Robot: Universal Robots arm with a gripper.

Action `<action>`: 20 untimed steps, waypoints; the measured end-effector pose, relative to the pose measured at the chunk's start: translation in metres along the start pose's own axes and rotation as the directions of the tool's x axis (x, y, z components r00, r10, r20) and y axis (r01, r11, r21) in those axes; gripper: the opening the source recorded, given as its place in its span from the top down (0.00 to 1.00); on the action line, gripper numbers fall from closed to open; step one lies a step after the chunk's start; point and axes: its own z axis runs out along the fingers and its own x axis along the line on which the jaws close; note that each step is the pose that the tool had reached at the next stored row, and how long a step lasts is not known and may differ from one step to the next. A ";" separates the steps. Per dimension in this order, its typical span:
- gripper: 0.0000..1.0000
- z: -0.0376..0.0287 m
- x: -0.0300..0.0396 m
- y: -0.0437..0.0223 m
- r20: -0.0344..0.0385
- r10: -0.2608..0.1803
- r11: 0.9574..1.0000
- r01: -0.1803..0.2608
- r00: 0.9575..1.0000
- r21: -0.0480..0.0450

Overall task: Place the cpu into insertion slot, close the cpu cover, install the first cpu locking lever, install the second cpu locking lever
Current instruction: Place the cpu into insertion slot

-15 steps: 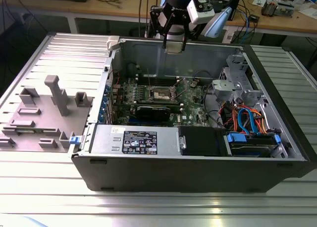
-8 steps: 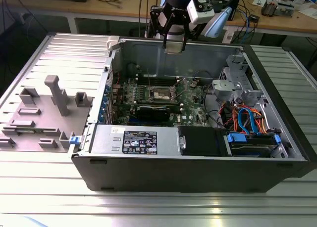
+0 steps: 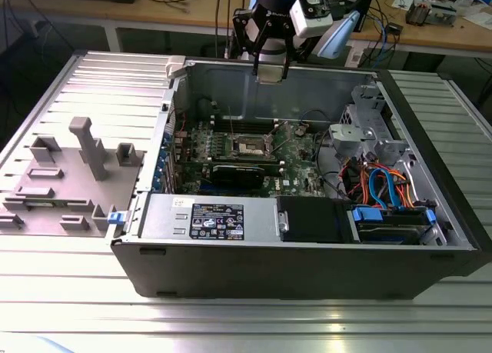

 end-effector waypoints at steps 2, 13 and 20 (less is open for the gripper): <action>0.46 0.0000 0.0000 0.0000 0.000 0.002 1.000 -0.002 1.000 0.000; 0.46 0.0000 0.0000 0.0000 0.001 0.009 1.000 -0.009 1.000 0.000; 0.46 0.0000 0.0000 0.0000 0.001 0.015 1.000 -0.015 1.000 0.000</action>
